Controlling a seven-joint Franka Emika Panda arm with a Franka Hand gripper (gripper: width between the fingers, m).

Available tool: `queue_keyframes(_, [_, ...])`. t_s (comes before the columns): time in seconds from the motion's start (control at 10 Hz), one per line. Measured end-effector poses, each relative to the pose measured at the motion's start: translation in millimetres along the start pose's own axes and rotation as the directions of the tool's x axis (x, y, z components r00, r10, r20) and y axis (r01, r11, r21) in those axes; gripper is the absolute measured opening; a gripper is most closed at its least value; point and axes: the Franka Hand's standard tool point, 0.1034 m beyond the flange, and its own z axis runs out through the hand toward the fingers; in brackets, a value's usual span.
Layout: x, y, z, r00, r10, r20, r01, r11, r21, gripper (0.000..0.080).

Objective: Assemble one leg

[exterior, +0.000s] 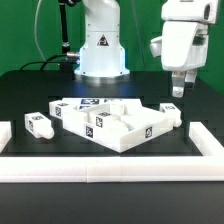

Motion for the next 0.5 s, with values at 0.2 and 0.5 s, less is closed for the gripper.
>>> queue_keyframes(0.2, [1.5,0.9,-0.7,1.000,-0.007,-0.006,0.007,1.000,-0.014,0.0650])
queue_keyframes(0.5, [1.3,0.1,0.5,1.000,-0.010,-0.004,0.010,1.000,-0.013,0.0650])
